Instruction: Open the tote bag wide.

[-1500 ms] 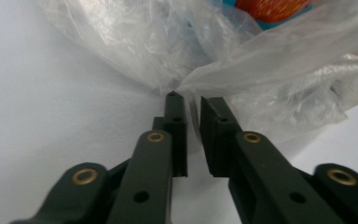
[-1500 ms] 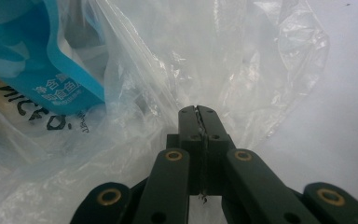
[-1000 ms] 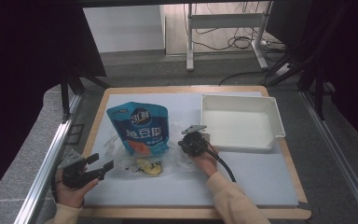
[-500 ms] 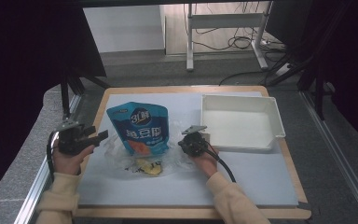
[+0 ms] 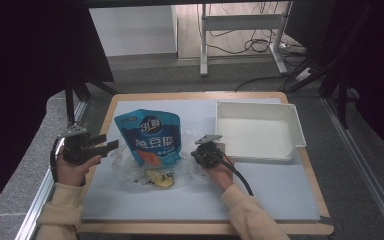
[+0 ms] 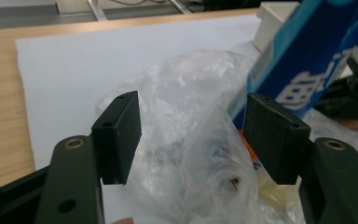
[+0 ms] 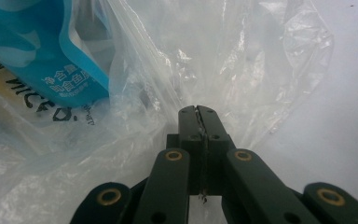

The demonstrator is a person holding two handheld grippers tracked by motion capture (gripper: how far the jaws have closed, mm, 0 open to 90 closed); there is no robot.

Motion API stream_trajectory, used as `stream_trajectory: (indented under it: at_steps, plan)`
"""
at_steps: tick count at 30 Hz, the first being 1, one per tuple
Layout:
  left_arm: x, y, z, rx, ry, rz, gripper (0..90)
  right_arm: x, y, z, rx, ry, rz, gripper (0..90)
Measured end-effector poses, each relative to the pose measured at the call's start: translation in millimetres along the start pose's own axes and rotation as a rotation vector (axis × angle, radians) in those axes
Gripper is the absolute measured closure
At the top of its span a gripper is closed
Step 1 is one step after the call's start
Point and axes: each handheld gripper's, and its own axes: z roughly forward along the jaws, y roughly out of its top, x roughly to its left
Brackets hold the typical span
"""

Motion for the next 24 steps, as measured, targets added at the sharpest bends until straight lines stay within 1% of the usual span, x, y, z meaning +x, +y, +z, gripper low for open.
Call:
stream_trajectory:
  at_steps: [1, 3, 4, 5, 7, 9, 11, 12, 13, 15, 17, 19, 22, 24]
  plan:
    - [0.0, 0.0, 0.0, 0.000, 0.000, 0.000, 37.4, 0.0, 0.0, 0.0, 0.000, 0.000, 0.000, 88.9]
    - [-3.9, -1.5, 5.4, 0.026, -0.012, 0.012, 37.4, -0.2, -0.1, 0.0, -0.001, 0.002, 0.004, 89.0]
    - [-5.1, -1.8, 8.2, 0.038, -0.007, 0.020, 37.6, 0.0, -0.1, -0.1, 0.001, 0.002, 0.007, 89.0]
    - [-5.9, -2.5, 13.3, 0.063, -0.001, 0.033, 39.0, -0.1, -0.2, -0.1, 0.001, 0.002, 0.006, 89.0]
    - [-4.6, -4.4, 18.7, 0.082, 0.001, 0.037, 40.9, -0.1, -0.3, -0.1, 0.000, 0.002, 0.005, 88.9]
    - [-1.9, -7.3, 24.0, 0.098, 0.011, 0.031, 45.1, -0.3, -0.4, -0.2, 0.000, 0.003, 0.005, 89.0]
    - [0.4, -9.1, 26.5, 0.105, 0.010, 0.028, 51.0, -0.7, -0.3, -0.2, 0.000, 0.005, 0.002, 89.0]
    - [2.3, -11.2, 30.0, 0.112, 0.009, 0.035, 53.5, -0.6, -0.4, -0.1, -0.002, 0.005, 0.003, 89.0]
    - [2.2, -12.1, 32.3, 0.121, 0.013, 0.045, 55.8, -0.6, -0.4, -0.1, -0.002, 0.005, 0.002, 89.0]
    - [1.5, -14.0, 38.4, 0.142, 0.008, 0.062, 61.3, -0.7, -0.4, -0.1, -0.002, 0.005, 0.003, 89.0]
    - [1.7, -15.0, 43.1, 0.161, 0.015, 0.077, 66.1, -0.8, -0.4, -0.2, -0.001, 0.006, 0.002, 89.0]
    - [2.9, -15.5, 46.9, 0.157, 0.017, 0.076, 71.6, -0.4, -0.6, -0.2, -0.001, 0.004, 0.004, 88.9]
    - [5.1, -14.5, 48.3, 0.128, 0.013, 0.068, 80.3, -0.6, -0.7, -0.4, -0.001, 0.006, 0.003, 89.0]
    - [6.4, -14.3, 50.1, 0.121, 0.016, 0.067, 84.0, -0.7, -0.7, -0.3, -0.001, 0.006, 0.002, 88.9]
